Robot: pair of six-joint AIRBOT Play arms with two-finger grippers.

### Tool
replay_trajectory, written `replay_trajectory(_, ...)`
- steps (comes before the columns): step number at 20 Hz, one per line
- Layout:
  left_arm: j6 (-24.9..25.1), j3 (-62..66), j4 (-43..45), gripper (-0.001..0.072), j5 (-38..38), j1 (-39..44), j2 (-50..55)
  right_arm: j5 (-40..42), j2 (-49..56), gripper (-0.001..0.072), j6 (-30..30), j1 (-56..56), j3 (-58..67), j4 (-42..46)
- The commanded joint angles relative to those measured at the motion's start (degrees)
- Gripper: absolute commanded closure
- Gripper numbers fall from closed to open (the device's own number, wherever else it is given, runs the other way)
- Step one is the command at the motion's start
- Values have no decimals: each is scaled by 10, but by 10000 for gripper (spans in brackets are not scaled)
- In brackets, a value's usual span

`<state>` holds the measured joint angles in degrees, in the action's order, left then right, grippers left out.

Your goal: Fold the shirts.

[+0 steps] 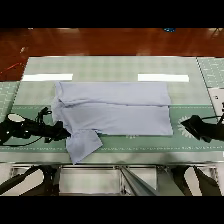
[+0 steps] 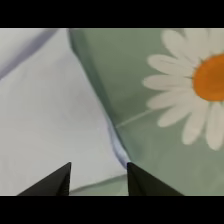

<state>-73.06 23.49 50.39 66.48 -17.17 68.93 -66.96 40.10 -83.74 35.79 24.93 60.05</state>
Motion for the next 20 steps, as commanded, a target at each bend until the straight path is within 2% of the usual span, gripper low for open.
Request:
replay_trajectory(1,6,0,8,687,-20,7,3,-54,19,304,-9,43,-28,74)
replay_trajectory(7,6,0,7,687,-20,7,3,-46,114,305,47,30,-37,-26)
replay_trajectory(12,6,0,7,687,-22,7,3,-11,175,305,64,30,-37,-52)
replay_trajectory(16,6,0,7,687,-32,7,3,22,203,308,106,24,-37,-142)
replay_trajectory(20,5,0,5,687,-39,8,3,76,250,308,106,-64,-36,-179)
